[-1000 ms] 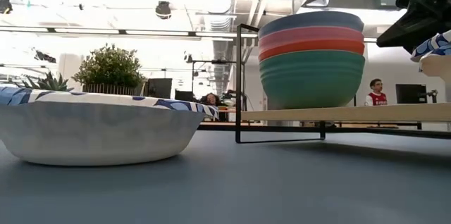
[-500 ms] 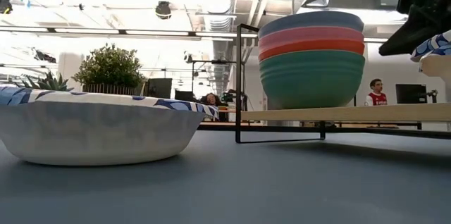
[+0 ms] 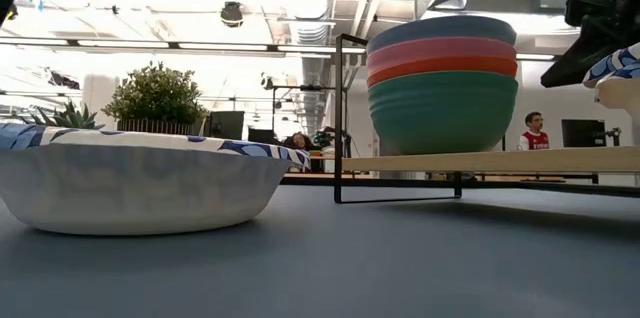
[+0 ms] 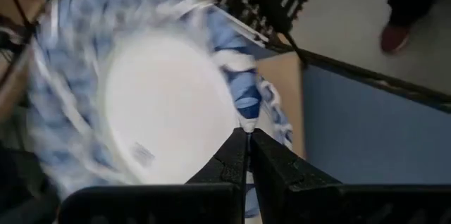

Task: Place and stack bowls onto a shelf
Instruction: Stack the white bowl on top of the white bowl on the shelf

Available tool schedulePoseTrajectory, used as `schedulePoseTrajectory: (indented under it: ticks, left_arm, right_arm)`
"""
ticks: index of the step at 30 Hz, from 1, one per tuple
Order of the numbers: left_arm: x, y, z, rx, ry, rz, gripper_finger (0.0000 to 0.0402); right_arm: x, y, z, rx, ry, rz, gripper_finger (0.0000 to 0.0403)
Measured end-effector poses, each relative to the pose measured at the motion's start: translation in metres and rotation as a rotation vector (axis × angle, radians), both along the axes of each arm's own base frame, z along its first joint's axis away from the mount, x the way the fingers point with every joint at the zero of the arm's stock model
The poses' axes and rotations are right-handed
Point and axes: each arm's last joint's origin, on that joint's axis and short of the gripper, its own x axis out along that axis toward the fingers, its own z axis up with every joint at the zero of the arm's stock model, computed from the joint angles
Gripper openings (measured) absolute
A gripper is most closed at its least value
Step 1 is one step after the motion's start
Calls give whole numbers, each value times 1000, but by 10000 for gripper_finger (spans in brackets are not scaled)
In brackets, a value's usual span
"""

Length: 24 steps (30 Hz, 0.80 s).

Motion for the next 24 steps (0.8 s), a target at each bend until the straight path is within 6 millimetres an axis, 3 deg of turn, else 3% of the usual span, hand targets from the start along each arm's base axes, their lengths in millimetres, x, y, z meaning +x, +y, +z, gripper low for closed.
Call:
schedulePoseTrajectory:
  ticks: [17, 24]
  left_arm:
    - [28, 6, -59, 151, 50, -16, 0]
    - [33, 11, -69, 263, 49, 0, 0]
  right_arm:
    - [0, -1, -2, 6, 17, -29, 63]
    - [0, -1, -2, 12, 18, -33, 63]
